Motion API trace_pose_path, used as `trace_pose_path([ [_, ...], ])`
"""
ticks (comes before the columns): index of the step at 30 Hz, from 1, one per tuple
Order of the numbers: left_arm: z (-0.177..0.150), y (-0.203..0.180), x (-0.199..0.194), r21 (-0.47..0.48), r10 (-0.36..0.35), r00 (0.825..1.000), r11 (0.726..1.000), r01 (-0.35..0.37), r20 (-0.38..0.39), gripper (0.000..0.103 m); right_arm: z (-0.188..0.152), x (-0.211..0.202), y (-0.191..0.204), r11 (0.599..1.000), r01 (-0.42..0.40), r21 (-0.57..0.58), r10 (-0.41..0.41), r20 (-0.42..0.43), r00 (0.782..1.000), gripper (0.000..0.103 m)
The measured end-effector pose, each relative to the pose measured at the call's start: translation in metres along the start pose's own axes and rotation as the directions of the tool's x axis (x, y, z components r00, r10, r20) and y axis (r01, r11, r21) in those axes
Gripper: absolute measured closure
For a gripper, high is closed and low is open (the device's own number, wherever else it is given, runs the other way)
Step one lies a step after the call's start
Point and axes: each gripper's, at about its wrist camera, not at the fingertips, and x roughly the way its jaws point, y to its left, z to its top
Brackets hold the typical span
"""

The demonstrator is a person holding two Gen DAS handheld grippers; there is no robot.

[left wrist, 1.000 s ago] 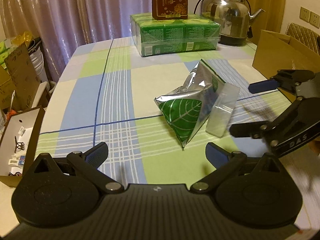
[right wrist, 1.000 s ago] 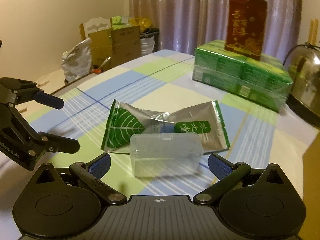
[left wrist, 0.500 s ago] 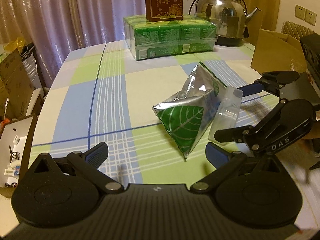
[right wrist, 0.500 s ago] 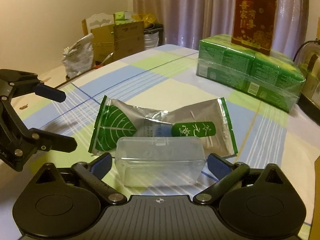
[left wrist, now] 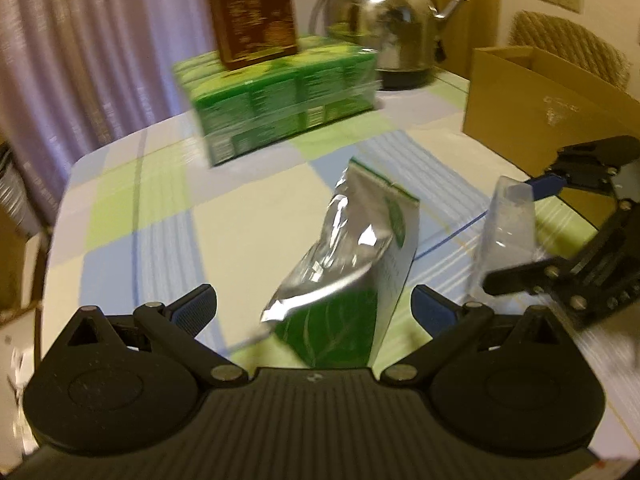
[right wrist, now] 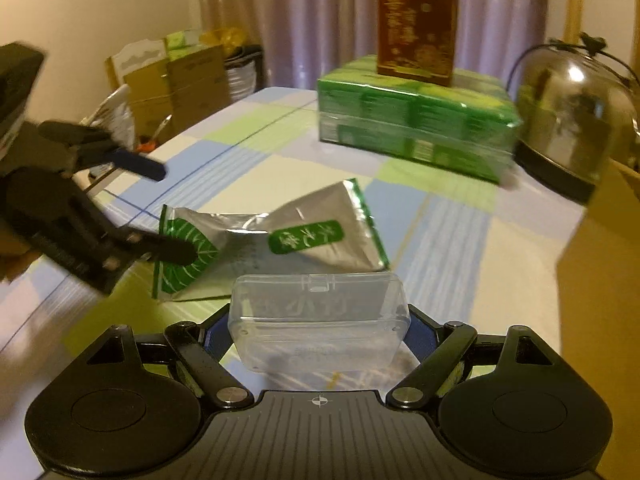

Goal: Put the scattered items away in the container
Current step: 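Grasp the silver tea packet with the left gripper while the right gripper grasps the clear container, then carry the tea packet and clear container in both grippers over the cardboard box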

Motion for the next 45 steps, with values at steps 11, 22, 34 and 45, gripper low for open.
trace_pose_path([
  [11,0.045,-0.007,0.071,0.135,-0.173,0.951,0.968,0.212,-0.255,0.011,-0.017,-0.005,-0.011,0.999,0.012,0.03,-0.011,-0.04,0.999,0.02],
  [22,0.05,-0.015,0.095,0.119,-0.184,0.912,0.963,0.242,-0.368,0.042,-0.019,-0.007,-0.019,0.996,-0.004,0.086,0.009,-0.053,0.999,0.02],
  [34,0.006,-0.071,0.031,0.124,-0.223,0.886,0.947,0.295,-0.406,0.053,-0.043,-0.047,-0.008,0.988,0.026,0.154,-0.005,-0.133,0.991,0.02],
  [45,-0.023,-0.107,-0.006,0.146,-0.229,0.875,0.938,0.316,-0.426,0.041,-0.077,-0.084,0.019,0.987,0.021,0.156,0.005,-0.164,0.986,0.02],
])
